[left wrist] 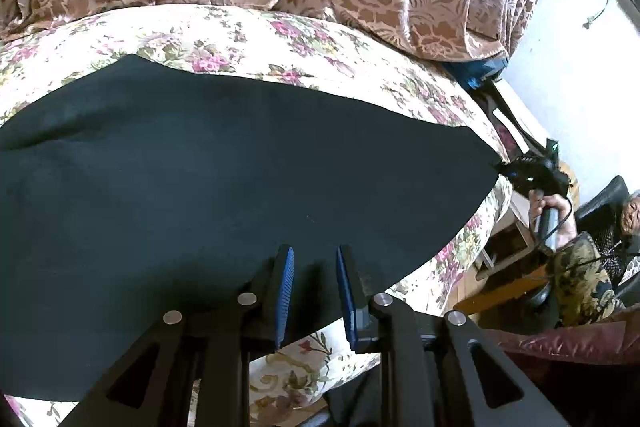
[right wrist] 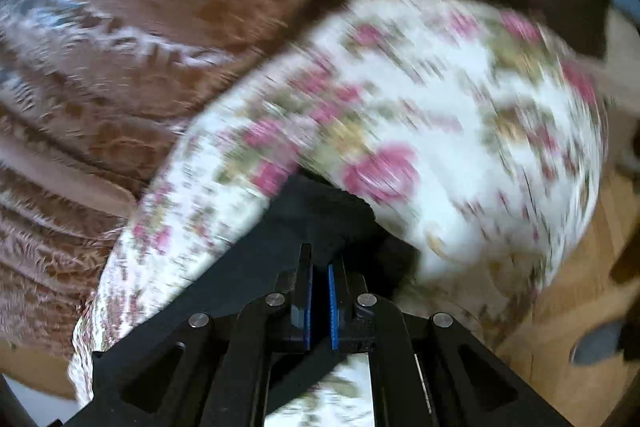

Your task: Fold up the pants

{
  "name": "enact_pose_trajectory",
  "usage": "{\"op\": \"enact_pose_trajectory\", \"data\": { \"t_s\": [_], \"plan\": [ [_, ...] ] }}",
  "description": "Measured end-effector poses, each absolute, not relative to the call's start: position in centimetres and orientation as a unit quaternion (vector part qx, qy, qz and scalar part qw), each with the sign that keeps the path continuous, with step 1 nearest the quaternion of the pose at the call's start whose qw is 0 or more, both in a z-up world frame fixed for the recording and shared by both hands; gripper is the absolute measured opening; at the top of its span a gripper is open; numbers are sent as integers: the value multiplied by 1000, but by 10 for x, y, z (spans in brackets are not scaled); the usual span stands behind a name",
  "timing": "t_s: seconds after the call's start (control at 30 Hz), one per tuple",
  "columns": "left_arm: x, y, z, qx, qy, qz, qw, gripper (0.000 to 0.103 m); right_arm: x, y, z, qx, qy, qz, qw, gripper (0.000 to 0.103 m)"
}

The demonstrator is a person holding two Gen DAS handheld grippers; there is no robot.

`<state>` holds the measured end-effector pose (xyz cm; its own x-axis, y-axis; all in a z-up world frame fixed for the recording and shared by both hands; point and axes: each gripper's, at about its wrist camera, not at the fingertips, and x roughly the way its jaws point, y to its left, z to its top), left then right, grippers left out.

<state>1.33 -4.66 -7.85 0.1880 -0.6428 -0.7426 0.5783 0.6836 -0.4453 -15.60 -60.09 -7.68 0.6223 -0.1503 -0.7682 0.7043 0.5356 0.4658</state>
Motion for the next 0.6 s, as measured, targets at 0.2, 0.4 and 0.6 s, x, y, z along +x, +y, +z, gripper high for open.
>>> {"op": "enact_pose_trajectory", "data": {
  "t_s": [0.2, 0.4, 0.6],
  "plan": [
    [11, -54, -83, -28, 507, -400, 763, 21, -169, -610, -114, 433, 337, -263, 793, 6],
    [5, -65, -88, -13, 508, -415, 754, 22, -178, -607, -106, 448, 324, -248, 796, 20],
    [3, -65, -94, -22, 514, -410, 753, 22, -177, -591, -105, 470, 321, -206, 796, 25]
  ]
}}
